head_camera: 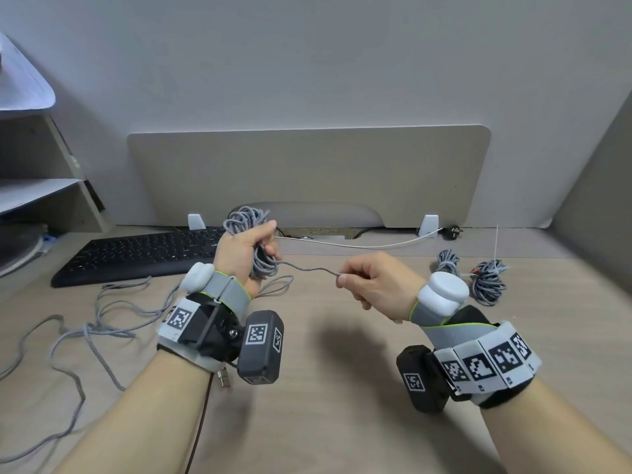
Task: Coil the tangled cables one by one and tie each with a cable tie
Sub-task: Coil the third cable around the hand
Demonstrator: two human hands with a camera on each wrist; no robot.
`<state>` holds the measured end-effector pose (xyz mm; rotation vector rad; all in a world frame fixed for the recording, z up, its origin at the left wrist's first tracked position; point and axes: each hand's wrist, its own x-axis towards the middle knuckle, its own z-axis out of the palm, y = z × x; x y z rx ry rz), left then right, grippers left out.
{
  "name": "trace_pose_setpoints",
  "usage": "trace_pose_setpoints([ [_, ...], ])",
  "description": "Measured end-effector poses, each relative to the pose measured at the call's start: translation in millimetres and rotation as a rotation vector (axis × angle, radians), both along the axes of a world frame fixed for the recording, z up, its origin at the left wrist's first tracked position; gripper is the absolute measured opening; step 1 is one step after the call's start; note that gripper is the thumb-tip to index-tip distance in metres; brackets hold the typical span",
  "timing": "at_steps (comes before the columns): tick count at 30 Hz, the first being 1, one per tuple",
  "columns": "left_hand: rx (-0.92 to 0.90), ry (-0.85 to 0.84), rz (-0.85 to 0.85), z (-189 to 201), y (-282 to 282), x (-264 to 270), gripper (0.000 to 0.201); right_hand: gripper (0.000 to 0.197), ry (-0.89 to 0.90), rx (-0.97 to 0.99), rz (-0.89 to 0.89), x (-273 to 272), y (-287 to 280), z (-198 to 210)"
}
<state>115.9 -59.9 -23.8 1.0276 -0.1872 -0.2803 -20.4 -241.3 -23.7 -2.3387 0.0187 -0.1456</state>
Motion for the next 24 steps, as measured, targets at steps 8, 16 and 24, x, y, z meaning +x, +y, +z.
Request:
trace_pose_setpoints([
  [8, 0.372, -0.354, -0.169, -2, -22, -37, 0.02, 0.024, -0.07, -0.002, -0.042, 3, -6, 1],
  [16, 0.469, -0.373, -0.362, -13, -35, -54, 0.034, 0.017, -0.117, 0.124, -0.028, 5, -9, 2],
  [24, 0.388, -0.343, -0.191, -15, -35, -45, 0.029, 0.024, -0.089, 0.066, -0.102, 2, -13, 2],
])
